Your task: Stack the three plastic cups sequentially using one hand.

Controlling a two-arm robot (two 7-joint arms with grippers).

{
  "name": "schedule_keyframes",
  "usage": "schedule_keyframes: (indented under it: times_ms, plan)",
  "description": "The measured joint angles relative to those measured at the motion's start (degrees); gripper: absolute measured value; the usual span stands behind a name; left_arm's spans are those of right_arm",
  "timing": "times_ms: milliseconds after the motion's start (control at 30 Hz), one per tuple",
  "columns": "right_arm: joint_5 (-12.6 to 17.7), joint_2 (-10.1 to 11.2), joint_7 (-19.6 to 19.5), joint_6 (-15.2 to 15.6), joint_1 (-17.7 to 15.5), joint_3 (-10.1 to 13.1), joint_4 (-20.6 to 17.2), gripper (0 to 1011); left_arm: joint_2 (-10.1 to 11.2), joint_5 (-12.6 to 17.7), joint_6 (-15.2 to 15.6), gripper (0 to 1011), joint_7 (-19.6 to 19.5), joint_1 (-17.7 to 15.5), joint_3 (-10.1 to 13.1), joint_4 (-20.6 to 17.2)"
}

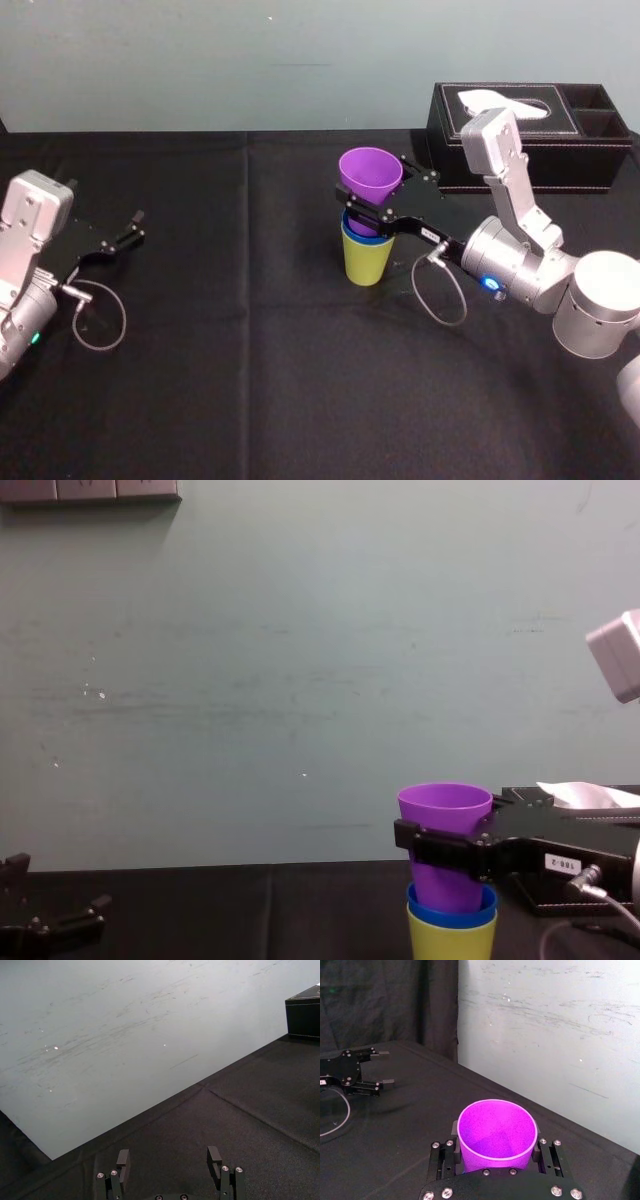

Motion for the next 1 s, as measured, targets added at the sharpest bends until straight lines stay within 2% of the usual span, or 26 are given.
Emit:
schedule_keyframes:
  times_ms: [600, 1000]
  plan:
    - [-0.9, -1.3, 0.5, -0.9, 0.5, -0.2, 3.5, 743, 0.0, 0.0, 0.0, 1011, 0.0, 0.0, 0.0, 0.0]
    - [-1.2, -1.7, 0.6, -1.0, 0.6, -0.2, 4.5, 743, 0.0, 0.0, 0.0, 1011, 0.0, 0.0, 0.0, 0.0]
